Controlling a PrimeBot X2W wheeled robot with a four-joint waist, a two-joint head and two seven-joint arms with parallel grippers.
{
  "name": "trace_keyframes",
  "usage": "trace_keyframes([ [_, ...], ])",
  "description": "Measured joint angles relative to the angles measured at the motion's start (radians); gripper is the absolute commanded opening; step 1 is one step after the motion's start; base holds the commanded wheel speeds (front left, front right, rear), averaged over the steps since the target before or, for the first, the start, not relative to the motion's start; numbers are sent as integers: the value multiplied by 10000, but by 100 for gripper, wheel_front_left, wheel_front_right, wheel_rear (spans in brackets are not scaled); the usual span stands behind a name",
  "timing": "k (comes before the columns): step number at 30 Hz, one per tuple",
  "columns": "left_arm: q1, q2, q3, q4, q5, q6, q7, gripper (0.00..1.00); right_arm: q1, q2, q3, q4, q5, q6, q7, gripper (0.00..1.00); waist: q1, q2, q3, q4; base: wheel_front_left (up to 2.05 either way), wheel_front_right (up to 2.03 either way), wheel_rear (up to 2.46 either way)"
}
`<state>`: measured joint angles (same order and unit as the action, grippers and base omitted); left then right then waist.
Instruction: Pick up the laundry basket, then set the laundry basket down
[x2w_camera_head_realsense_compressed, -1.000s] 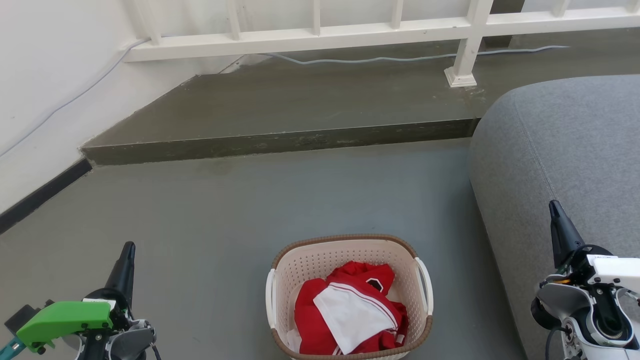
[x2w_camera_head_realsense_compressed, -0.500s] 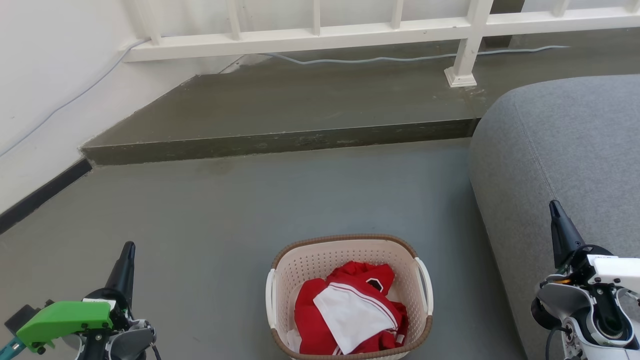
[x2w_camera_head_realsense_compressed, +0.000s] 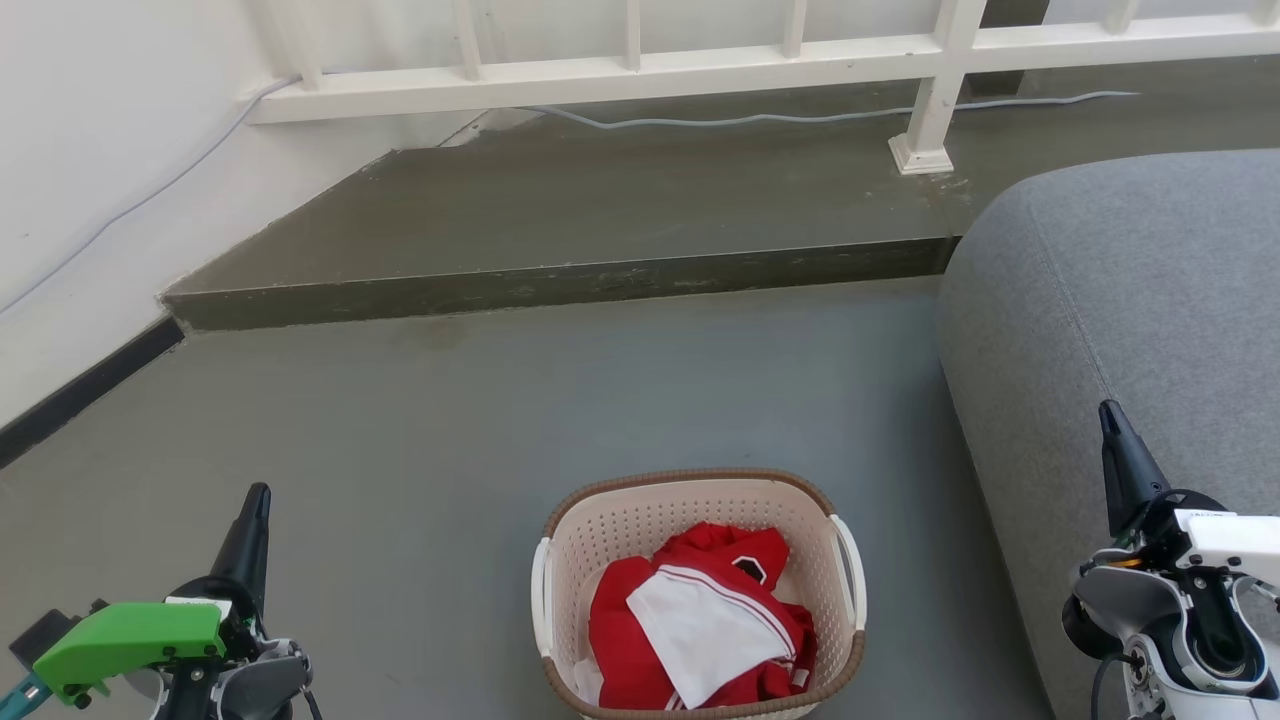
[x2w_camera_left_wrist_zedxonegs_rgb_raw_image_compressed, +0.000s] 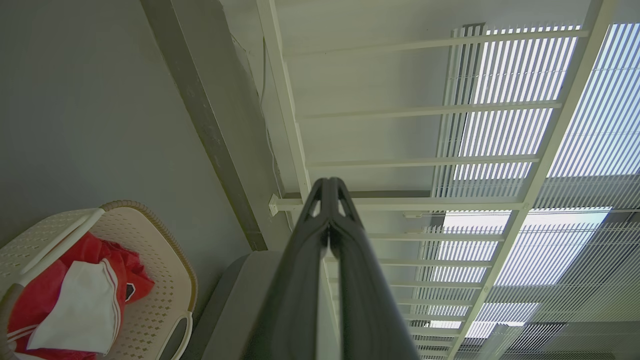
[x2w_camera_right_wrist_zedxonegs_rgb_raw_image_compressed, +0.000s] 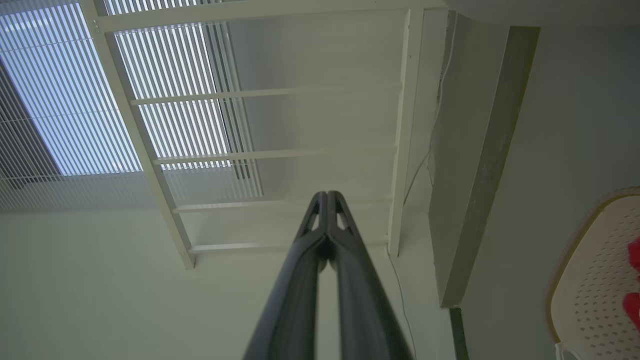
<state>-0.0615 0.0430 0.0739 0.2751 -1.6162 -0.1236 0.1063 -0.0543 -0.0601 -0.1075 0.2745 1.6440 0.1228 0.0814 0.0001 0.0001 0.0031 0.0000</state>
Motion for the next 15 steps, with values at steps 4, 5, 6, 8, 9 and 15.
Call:
trace_keyframes([
  [4, 0, 0, 0, 0, 0, 0, 0, 0, 0, 4, -2, 0, 0, 0, 0, 0, 0, 0, 0, 0, 0, 0, 0],
  [5, 0, 0, 0, 0, 0, 0, 0, 0, 0, 4, -2, 0, -2, 0, 0, 0, -1, 0, 0, 0, 0, 0, 0],
  [6, 0, 0, 0, 0, 0, 0, 0, 0, 0, 4, -4, 0, 0, 0, 0, 0, 0, 0, 0, 0, 0, 0, 0],
  [8, 0, 0, 0, 0, 0, 0, 0, 0, 0, 6, -6, 0, -2, 0, 0, 0, 0, 0, 0, 0, 0, 0, 0],
  [9, 0, 0, 0, 0, 0, 0, 0, 0, 0, 8, -6, 0, -2, 0, 0, 0, -1, 0, 0, 0, 0, 0, 0],
  [15, 0, -2, 2, 0, 0, 0, 0, 0, 0, 8, -8, 0, -2, 0, 2, 0, -1, 0, 0, 0, 0, 0, 0],
])
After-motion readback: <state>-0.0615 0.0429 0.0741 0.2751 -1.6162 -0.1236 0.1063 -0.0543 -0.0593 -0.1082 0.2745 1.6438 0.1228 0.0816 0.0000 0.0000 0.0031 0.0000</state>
